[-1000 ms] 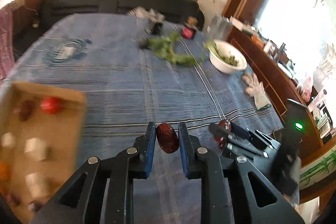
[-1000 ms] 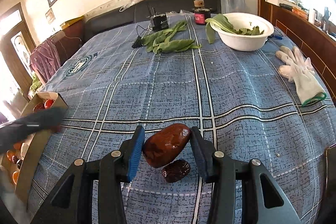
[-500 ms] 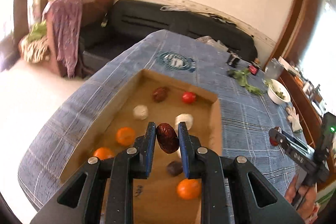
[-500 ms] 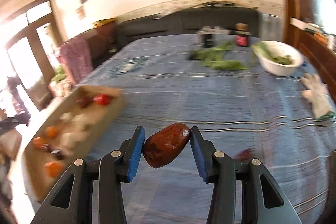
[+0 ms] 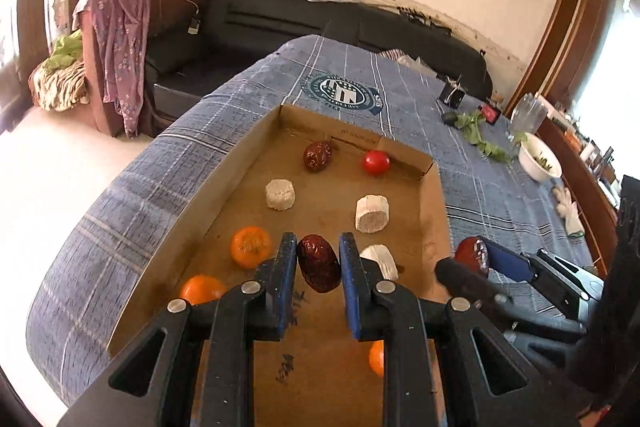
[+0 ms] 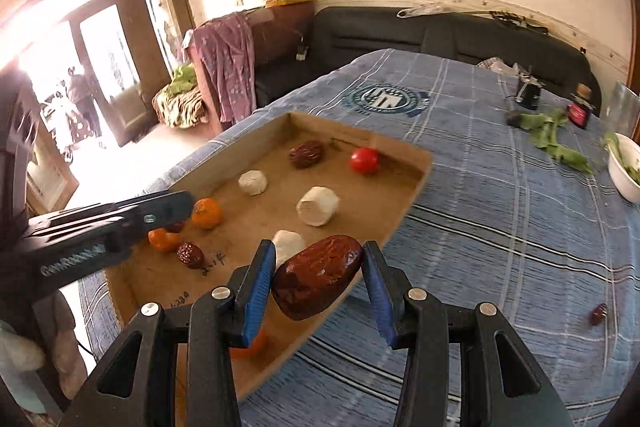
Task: Organize fruits
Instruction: 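Carry both dates over the cardboard tray and open both tools to drop them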
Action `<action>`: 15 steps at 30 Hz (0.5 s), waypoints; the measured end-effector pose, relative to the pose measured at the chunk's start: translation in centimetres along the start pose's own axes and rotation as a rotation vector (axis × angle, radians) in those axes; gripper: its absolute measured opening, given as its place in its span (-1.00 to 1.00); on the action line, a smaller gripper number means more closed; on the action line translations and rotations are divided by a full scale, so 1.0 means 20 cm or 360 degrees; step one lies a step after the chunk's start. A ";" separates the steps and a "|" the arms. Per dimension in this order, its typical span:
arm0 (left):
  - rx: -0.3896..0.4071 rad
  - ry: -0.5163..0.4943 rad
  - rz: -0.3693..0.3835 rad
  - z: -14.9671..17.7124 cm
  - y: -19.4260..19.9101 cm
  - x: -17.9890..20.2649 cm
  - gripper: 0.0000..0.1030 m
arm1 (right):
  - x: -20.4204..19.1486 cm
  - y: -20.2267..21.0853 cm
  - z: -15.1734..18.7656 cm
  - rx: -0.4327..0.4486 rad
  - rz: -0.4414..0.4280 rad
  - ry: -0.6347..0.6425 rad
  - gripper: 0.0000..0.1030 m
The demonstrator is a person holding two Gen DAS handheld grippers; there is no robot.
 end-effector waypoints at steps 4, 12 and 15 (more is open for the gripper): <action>-0.0044 -0.0003 -0.0036 -0.02 -0.10 -0.04 -0.59 | -0.02 -0.06 -0.02 -0.0021 0.0056 0.0020 -0.05; -0.0199 0.0104 -0.0065 -0.04 -0.27 -0.13 -0.59 | 0.01 -0.19 -0.02 -0.0088 0.0161 -0.0002 -0.05; -0.0223 0.0117 -0.0080 -0.03 -0.28 -0.14 -0.59 | 0.00 -0.20 -0.02 -0.0088 0.0175 0.0016 -0.05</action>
Point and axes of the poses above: each gripper's, at about its wrist camera, not at the fingertips, and y roughly against the way its jaws point, x to its right, z to its underside, the point moved 6 cm from there along -y, roughly the way its jaws point, and after that the axes turned 10 degrees about z, right-handed, at the moved point
